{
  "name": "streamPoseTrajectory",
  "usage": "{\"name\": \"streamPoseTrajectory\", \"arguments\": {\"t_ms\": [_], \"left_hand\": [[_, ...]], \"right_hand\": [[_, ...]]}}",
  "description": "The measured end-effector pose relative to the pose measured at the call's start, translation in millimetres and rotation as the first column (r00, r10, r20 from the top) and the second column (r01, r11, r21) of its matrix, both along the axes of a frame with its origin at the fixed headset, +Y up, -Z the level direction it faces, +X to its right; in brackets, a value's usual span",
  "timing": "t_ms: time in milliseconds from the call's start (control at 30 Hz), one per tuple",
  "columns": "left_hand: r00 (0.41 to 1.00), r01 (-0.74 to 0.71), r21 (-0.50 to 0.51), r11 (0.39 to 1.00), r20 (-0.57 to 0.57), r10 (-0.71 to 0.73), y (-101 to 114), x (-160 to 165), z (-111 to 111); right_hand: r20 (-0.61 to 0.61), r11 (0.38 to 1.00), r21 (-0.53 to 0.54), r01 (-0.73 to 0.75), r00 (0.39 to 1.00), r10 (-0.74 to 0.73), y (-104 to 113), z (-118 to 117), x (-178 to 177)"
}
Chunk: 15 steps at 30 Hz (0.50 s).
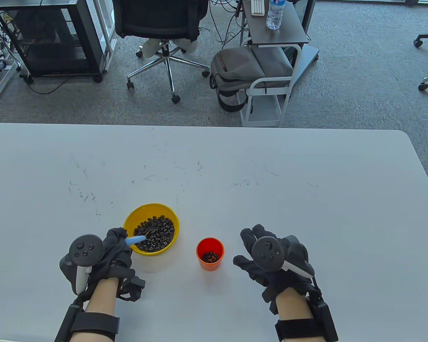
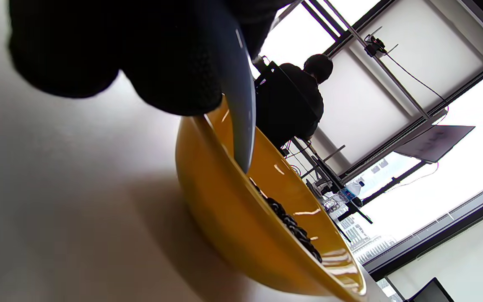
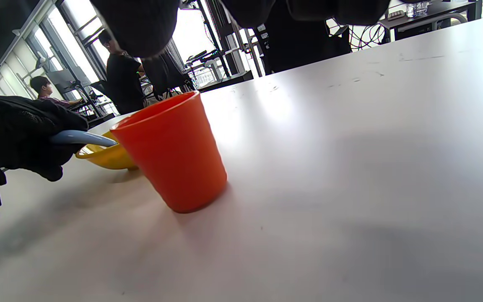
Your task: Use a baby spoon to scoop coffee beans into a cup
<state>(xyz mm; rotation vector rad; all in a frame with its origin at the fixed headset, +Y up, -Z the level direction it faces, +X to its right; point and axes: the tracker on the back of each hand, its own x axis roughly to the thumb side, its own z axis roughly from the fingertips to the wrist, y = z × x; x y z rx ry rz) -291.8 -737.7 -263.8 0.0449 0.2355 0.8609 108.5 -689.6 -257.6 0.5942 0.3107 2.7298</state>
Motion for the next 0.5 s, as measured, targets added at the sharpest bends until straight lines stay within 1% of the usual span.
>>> {"name": "streamPoseTrajectory", "arguments": {"t_ms": [300, 500], "left_hand": [[0.99, -0.13, -0.039, 0.991, -0.065, 0.128, -4.0, -6.0, 0.9], [0.978, -0.192, -0.046, 0.98, -0.092, 0.187, -5.3, -8.4, 1.7]], "right_hand": [[0.0, 1.0, -0.011, 0.001, 1.0, -0.001, -0.2, -0.2, -0.2], [0.0, 1.0, -0.012, 0.002, 1.0, -0.002, -0.2, -0.3, -0.3]]}}
